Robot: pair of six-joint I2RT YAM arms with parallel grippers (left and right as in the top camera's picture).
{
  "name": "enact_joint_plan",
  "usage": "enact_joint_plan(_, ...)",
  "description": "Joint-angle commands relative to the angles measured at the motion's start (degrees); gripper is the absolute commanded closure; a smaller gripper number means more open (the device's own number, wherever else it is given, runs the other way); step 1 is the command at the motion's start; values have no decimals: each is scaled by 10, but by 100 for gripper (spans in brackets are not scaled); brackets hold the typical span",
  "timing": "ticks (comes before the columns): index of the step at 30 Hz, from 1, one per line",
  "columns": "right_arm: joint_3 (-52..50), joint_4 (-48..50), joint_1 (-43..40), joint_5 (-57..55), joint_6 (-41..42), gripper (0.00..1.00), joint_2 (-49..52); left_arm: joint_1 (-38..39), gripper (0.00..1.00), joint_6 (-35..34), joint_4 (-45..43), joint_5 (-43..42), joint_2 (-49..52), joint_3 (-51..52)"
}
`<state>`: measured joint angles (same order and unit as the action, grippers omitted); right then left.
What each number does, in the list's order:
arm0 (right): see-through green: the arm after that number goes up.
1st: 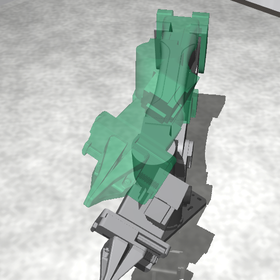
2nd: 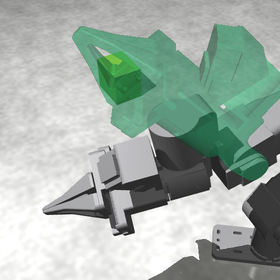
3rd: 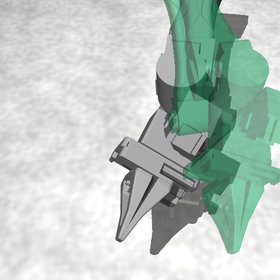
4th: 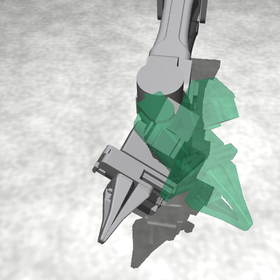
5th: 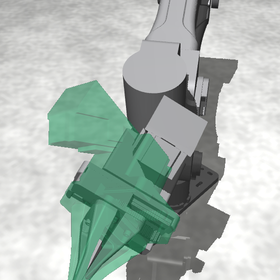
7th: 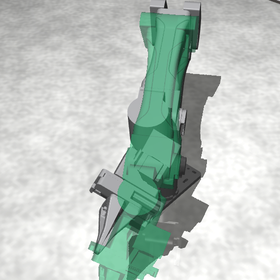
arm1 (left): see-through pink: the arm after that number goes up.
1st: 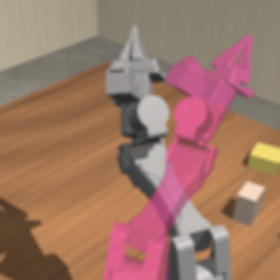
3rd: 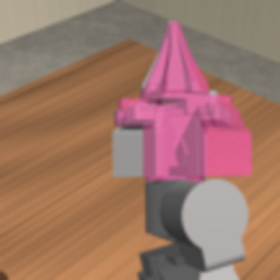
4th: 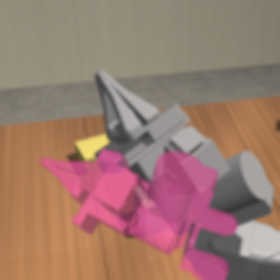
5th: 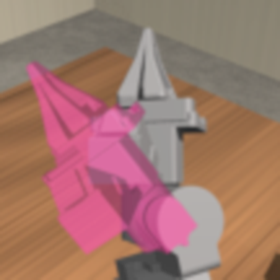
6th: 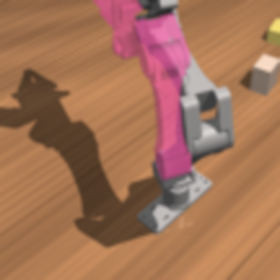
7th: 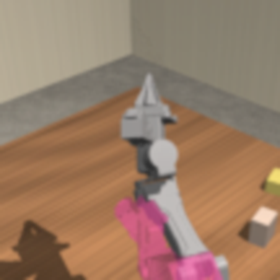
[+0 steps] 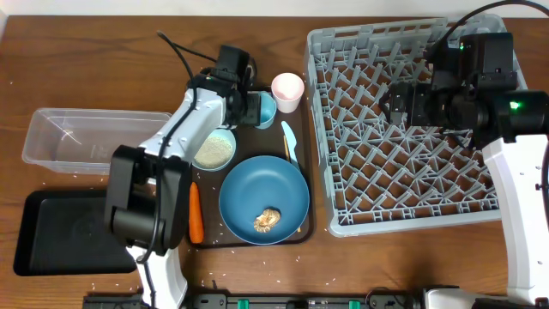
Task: Sort waste into correct bins and load items into the dishwasher rack
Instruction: 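Reach the left gripper to the blue cup on the brown tray, then grasp the blue cup with the left gripper and lift it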
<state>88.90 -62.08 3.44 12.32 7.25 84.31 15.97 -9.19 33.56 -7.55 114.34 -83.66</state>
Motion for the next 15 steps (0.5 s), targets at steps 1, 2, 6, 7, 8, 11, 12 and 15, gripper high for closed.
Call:
enact_joint_plan(1, -2, -1, -4, -3, 9, 1, 2, 0, 53, 6, 2, -3, -1, -10)
enact_joint_plan(2, -2, -1, -4, -2, 9, 1, 2, 0, 55, 6, 2, -3, -1, -10)
enact_joint_plan(6, -2, -1, -4, -3, 9, 1, 2, 0, 62, 6, 9, 31, -1, -10)
enact_joint_plan(7, -2, -1, -4, -3, 9, 1, 2, 0, 68, 6, 11, 33, -1, -10)
enact_joint_plan(8, -2, -1, -4, -2, 9, 1, 2, 0, 73, 6, 13, 33, -1, -10)
enact_joint_plan(11, -2, -1, -4, -2, 9, 1, 2, 0, 90, 6, 17, 33, -4, -10)
enact_joint_plan(12, -2, -1, -4, -3, 9, 1, 2, 0, 93, 6, 19, 33, -7, -10)
enact_joint_plan(15, -2, -1, -4, -2, 9, 1, 2, 0, 94, 6, 24, 33, -29, -10)
